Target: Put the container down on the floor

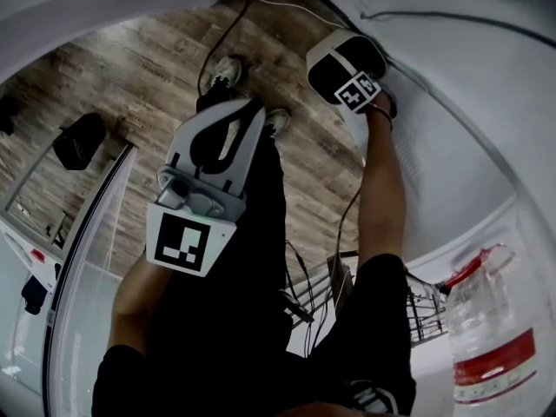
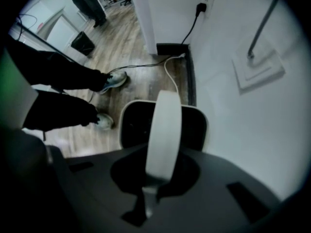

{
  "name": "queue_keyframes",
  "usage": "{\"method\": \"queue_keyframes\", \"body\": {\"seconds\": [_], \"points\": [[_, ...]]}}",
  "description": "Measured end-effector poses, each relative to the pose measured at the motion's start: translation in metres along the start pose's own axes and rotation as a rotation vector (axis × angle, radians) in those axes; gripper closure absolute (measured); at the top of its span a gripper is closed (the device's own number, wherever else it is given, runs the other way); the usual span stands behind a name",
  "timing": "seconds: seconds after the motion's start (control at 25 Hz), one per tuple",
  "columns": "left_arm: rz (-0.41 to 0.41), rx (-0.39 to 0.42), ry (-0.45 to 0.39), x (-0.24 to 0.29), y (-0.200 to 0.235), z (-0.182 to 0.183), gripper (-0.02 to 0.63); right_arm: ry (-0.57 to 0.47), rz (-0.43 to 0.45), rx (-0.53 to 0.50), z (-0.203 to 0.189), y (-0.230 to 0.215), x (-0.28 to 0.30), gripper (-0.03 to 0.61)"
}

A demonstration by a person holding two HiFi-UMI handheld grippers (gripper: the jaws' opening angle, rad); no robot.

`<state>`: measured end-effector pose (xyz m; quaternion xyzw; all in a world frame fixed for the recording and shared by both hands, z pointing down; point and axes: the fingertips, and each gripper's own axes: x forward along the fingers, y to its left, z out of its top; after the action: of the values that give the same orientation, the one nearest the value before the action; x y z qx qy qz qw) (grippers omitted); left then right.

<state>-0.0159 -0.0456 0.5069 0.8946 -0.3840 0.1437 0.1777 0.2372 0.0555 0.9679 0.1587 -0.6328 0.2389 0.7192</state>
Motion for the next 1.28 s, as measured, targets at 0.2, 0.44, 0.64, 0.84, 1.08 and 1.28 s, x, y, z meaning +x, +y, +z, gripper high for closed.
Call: {"method": "queue_keyframes", "body": {"seconds": [0.2,0.44,0.64,0.84,1.08,1.28], "points": [[0.0,-0.005,0.006,0.001,0.002,-0.004,0.583,0.018,-0.026,-0.046,-0.002,-0.01,0.002,0.545],[-0.027,-0.005,0.033,0.006,-0.006,-0.013,0.584,0.025,-0.041,-0.064,-0.002,-0.018,0.004,0.545],[-0.042,-0.005,0.041,0.011,-0.011,-0.016,0.583,0.017,-0.053,-0.064,0.009,-0.021,0.01,0.545],[-0.04,-0.01,0.044,0.012,-0.009,-0.017,0.583,0.019,-0.084,-0.023,0.008,-0.028,0.01,0.543],[-0.027,-0.026,0.045,0.011,-0.005,-0.018,0.583,0.029,-0.037,0.009,-0.006,-0.009,0.019,0.543],[-0.027,-0.027,0.05,0.011,-0.003,-0.018,0.584,0.055,-0.037,0.023,-0.02,-0.003,0.018,0.543]]}}
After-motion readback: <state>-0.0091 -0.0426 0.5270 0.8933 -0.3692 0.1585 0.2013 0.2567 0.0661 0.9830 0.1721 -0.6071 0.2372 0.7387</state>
